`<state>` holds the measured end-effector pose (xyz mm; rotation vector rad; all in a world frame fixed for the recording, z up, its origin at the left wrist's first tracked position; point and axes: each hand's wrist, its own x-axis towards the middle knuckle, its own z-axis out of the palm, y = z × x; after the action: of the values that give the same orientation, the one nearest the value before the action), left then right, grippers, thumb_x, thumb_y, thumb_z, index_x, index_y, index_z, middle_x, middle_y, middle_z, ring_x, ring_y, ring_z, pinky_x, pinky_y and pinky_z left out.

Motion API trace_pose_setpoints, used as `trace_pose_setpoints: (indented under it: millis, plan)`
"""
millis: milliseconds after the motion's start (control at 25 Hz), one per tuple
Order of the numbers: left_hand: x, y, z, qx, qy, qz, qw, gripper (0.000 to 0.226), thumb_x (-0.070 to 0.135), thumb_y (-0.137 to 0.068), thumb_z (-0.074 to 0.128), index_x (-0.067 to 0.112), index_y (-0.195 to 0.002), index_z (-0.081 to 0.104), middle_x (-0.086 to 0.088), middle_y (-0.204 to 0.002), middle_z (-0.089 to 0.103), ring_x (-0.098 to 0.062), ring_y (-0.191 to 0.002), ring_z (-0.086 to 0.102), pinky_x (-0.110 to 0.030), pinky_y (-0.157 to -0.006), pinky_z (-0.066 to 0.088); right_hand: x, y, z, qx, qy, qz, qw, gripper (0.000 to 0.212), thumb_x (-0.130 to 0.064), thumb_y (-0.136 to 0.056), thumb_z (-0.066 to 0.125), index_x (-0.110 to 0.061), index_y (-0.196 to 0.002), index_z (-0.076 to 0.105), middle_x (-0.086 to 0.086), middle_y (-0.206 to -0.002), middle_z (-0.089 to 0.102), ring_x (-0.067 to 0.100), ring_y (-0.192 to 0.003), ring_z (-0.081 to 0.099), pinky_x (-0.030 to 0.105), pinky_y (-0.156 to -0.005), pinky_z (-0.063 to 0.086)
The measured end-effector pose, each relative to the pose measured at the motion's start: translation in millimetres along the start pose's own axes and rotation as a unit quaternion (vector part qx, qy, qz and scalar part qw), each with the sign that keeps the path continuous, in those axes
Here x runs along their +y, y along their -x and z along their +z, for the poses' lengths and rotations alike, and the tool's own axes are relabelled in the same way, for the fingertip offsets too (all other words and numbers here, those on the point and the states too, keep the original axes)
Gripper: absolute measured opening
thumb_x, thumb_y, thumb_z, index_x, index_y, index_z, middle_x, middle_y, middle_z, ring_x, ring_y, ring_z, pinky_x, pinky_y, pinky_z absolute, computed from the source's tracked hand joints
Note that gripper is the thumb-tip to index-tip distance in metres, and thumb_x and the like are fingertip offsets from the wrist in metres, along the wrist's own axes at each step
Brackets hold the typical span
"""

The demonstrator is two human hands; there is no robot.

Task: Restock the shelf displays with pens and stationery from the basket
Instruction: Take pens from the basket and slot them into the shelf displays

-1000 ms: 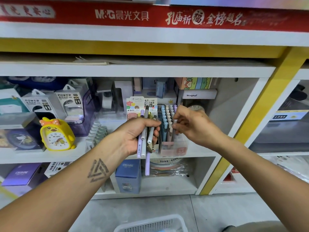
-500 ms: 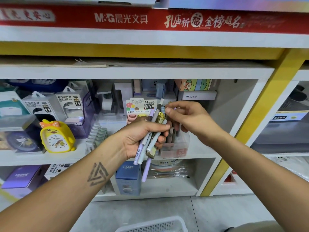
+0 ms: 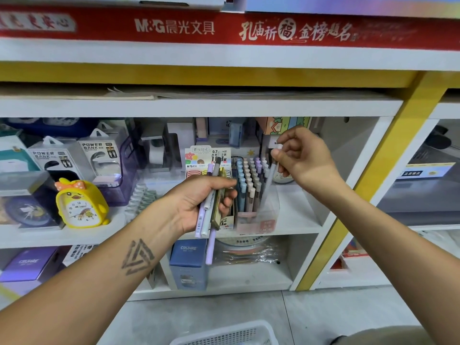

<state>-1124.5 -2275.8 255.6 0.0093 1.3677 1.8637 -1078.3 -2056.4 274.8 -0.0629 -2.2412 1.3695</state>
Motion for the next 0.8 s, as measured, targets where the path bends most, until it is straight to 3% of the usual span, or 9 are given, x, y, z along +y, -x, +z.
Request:
trace_pose_setpoints:
  millis: [200,320,600,720,800]
  plan:
    - [-3,-3,3,0.005,-0.01,-0.006,1.0,0.005,0.004,-0.09,0.063,0.005,-0.085,0.061,-0.009,-0.066,0.06,-0.012,-0.045,0.051,-0.018,-0.038,0.042,27,8,-4,-0.028,0.238,-0.092,0.967,0.025,-0.021,-0.095,0.067,-0.035,-0.09,0.047,-0.01,-0.077,0.067,0.002,-0.07,0.066,0.036,-0.065,0.061]
    - [-4,-4,4,0.001,-0.01,-0.01,1.0,0.009,0.003,-0.089,0.064,0.005,-0.08,0.062,-0.009,-0.066,0.059,-0.013,-0.045,0.051,-0.019,-0.038,0.042,37,13,-3,-0.061,0.255,-0.123,0.957,0.021,-0.022,-0.097,0.063,-0.031,-0.092,0.045,-0.006,-0.079,0.069,0.013,-0.075,0.069,0.045,-0.065,0.06]
    - [-5,-3,4,-0.012,-0.023,-0.012,1.0,0.004,0.003,-0.087,0.067,0.003,-0.083,0.065,-0.009,-0.066,0.059,-0.012,-0.045,0.051,-0.019,-0.038,0.042,35,14,-2,-0.106,0.265,-0.128,0.95,0.023,-0.016,-0.094,0.065,-0.026,-0.083,0.048,-0.003,-0.072,0.065,0.017,-0.071,0.066,0.045,-0.064,0.057]
    - [-7,-3,5,-0.023,-0.029,-0.012,0.999,0.005,0.003,-0.086,0.067,0.002,-0.09,0.065,-0.009,-0.066,0.059,-0.013,-0.046,0.05,-0.02,-0.038,0.042,38,12,1,-0.107,0.289,-0.139,0.941,0.009,-0.014,-0.095,0.065,-0.013,-0.086,0.064,0.002,-0.077,0.067,0.021,-0.074,0.065,0.044,-0.068,0.055]
    - [-8,-2,5,-0.034,-0.032,-0.011,0.999,0.011,0.003,-0.084,0.068,0.002,-0.094,0.064,-0.009,-0.067,0.058,-0.013,-0.046,0.05,-0.02,-0.038,0.042,39,10,4,-0.12,0.368,-0.143,0.911,0.015,-0.016,-0.097,0.062,-0.006,-0.094,0.073,0.007,-0.09,0.068,0.027,-0.084,0.064,0.044,-0.075,0.053]
